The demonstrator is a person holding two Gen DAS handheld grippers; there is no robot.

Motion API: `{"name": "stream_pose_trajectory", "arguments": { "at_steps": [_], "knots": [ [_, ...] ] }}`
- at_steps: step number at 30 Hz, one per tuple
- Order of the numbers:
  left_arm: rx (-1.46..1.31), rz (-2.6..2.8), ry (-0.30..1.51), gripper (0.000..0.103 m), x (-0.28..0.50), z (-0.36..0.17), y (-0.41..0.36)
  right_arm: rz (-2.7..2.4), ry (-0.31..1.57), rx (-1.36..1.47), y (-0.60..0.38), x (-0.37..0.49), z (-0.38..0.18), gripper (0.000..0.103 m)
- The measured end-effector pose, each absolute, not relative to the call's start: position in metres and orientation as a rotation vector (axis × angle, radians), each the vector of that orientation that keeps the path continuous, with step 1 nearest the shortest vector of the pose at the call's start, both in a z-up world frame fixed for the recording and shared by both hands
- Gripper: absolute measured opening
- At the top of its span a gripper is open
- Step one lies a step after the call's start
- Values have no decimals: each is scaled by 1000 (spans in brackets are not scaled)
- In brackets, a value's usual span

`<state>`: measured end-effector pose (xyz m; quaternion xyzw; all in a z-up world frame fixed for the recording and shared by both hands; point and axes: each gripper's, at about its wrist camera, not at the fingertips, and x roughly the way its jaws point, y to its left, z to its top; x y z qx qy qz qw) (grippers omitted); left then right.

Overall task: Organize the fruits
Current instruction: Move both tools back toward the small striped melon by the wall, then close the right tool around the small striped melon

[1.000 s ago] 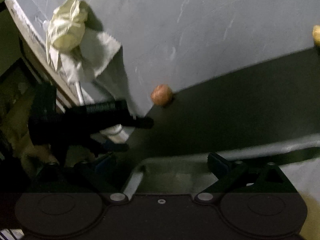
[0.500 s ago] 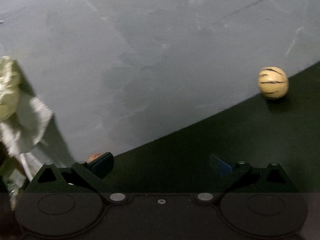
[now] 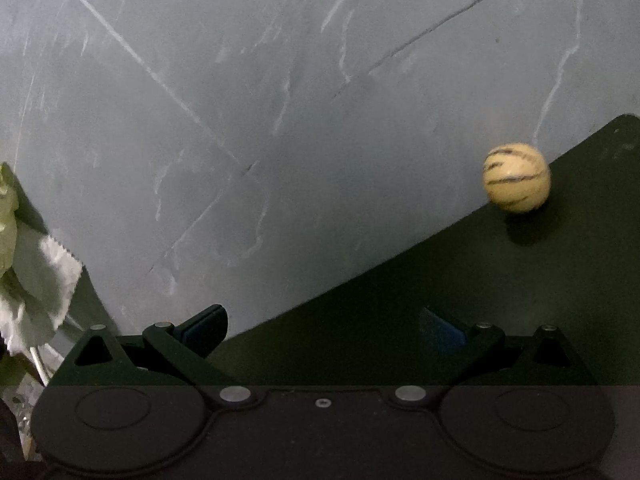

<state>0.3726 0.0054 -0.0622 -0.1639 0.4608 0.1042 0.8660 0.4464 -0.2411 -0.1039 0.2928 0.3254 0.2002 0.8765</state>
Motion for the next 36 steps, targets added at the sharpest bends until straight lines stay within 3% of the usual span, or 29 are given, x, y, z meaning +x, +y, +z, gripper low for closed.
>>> {"name": "stream_pose_trajectory", "arguments": {
  "at_steps": [16, 36],
  "knots": [
    [-277, 52, 967, 100, 384, -60, -25, 377, 775, 403, -288, 450, -75, 102],
    [-140, 17, 985, 101, 449, -75, -41, 345, 820, 194, -300, 496, -89, 102]
  ]
}}
